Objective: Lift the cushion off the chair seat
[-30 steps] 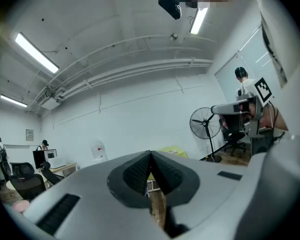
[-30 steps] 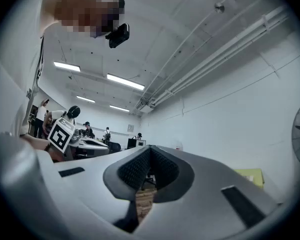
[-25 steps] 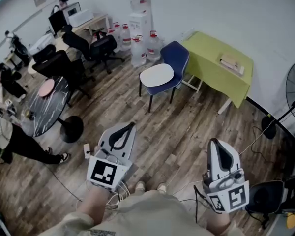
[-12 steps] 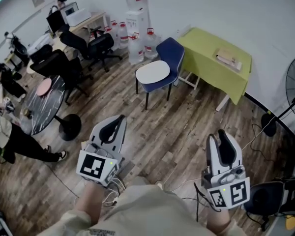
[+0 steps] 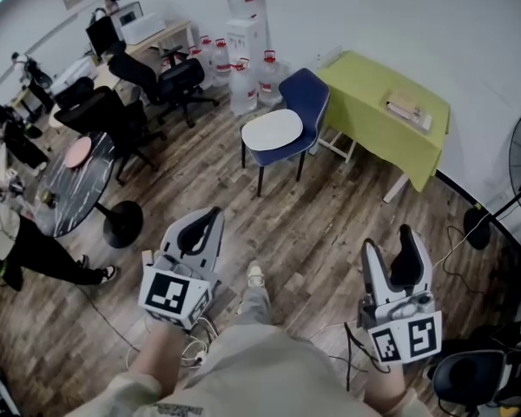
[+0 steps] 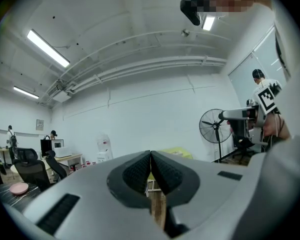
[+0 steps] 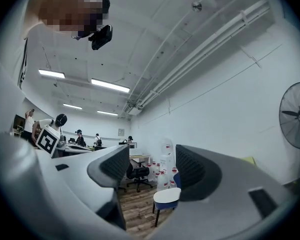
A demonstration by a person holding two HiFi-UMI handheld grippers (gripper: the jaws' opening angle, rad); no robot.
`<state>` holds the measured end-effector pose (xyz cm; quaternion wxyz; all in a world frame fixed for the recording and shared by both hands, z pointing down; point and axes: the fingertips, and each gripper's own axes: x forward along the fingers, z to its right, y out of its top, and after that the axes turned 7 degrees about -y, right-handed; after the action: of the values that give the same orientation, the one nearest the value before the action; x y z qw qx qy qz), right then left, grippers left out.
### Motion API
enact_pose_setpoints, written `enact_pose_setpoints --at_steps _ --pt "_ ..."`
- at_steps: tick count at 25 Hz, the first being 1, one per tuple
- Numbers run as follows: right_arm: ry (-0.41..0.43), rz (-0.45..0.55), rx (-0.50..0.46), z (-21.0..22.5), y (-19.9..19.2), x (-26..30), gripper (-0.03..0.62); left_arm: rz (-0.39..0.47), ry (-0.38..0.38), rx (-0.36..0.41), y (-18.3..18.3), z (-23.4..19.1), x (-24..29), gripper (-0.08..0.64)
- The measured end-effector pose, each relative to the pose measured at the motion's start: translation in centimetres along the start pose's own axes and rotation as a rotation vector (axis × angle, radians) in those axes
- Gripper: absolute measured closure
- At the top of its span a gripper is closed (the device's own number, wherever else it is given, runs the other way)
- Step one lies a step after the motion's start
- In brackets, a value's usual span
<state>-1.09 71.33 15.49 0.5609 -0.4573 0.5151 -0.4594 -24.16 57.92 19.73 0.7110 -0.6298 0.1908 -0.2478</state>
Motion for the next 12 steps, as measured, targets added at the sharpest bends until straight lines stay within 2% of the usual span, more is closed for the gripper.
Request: enact_pose_setpoints --at_steps 6,12 --pt "0.017 -0.035 -0.014 0.2 -2.3 4.1 0.304 -0.009 0.009 -0.007 -1.7 -2.7 3.0 0.54" --pt "0.012 -0.067 -0.02 1.4 -4.1 10.5 0.304 -0.022 0.002 -0.021 -3.2 -6.8 7.7 0.54"
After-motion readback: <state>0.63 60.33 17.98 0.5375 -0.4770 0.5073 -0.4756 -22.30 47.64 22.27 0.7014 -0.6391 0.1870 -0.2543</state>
